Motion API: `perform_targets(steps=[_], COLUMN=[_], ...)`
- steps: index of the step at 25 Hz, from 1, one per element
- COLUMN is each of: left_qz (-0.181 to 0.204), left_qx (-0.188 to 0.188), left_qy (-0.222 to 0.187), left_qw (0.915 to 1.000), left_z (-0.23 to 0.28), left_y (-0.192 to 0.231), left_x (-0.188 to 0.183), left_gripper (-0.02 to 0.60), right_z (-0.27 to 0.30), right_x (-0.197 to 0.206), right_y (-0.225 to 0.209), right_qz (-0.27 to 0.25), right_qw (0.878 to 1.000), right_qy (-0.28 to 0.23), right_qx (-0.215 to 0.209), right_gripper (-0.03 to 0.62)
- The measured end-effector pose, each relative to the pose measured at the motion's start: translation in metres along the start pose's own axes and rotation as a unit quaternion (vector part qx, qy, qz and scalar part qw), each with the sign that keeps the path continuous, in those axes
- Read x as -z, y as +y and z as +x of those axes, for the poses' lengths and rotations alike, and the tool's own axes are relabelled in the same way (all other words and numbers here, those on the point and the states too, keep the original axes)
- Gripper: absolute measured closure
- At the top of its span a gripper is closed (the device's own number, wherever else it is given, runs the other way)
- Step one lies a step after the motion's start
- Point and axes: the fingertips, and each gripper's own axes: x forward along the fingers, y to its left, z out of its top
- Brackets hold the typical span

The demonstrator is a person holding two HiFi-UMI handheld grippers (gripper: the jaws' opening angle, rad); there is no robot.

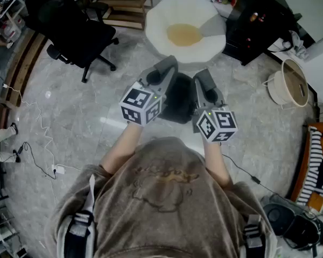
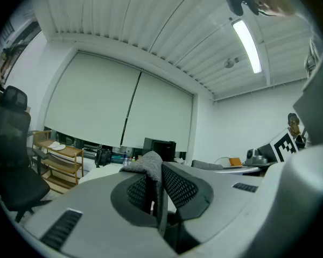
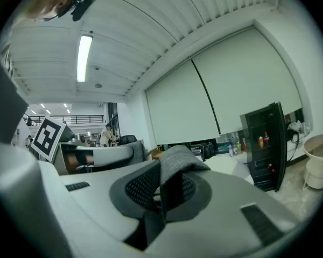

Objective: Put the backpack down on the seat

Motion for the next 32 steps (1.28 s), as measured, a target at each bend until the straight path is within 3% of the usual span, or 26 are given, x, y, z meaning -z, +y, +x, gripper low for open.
perform_targets(steps=[9,20,32], left_qz=[0.006,0.015,0.004], left_qx=[0.019,0.053,0.067], left_qy=[0.003,0.013,0.019], left_qw=[0.9998,0.9984,0.9976], left_z=[0.004,0.005,0.055], left_y=[0.013,0.020,0.037], left_x=[-0.004,0.000,0.003], left_gripper=[0.549,0.549,0.548], right_z=[0.013,0.024,0.057], right_x=[-0.004,-0.006,-0.007], right_y=[0.002,-0.012,-0.046], right_qz=[-0.017,0.005,0.033], right_qw=[1.000,1.000,0.999], right_qy=[-0.004,-0.018,-0.012], right_qx=[-0.001,0.006,-0.003], right_gripper=[0.566,0.566,0.566])
